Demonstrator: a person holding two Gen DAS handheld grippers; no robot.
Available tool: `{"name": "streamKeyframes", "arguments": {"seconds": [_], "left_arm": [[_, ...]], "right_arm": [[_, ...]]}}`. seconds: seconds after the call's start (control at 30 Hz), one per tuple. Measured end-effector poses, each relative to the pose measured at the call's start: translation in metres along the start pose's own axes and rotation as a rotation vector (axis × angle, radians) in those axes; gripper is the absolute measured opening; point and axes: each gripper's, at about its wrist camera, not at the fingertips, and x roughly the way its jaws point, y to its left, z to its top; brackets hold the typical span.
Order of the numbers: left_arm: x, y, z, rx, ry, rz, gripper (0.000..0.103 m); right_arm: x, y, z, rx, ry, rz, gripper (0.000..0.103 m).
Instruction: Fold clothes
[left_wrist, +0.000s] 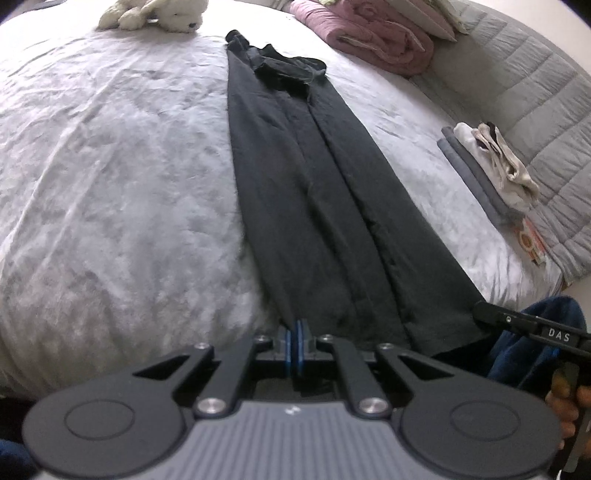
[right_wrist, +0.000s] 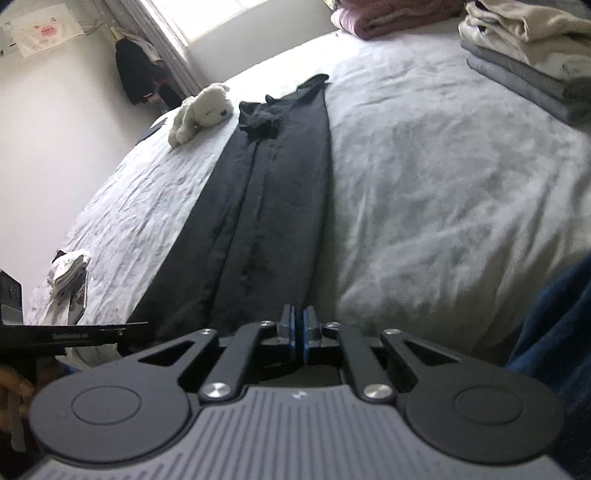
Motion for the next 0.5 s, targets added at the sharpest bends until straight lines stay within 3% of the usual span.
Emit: {"name": "streamKeyframes", "arguments": {"seconds": [0.5], "left_arm": [[0.004,0.006,0.021,-0.100,0.013,0.016,0.004]], "right_arm": [[0.005,-0.006,0.018,0.023,-0.039,0.046,0.007]]}}
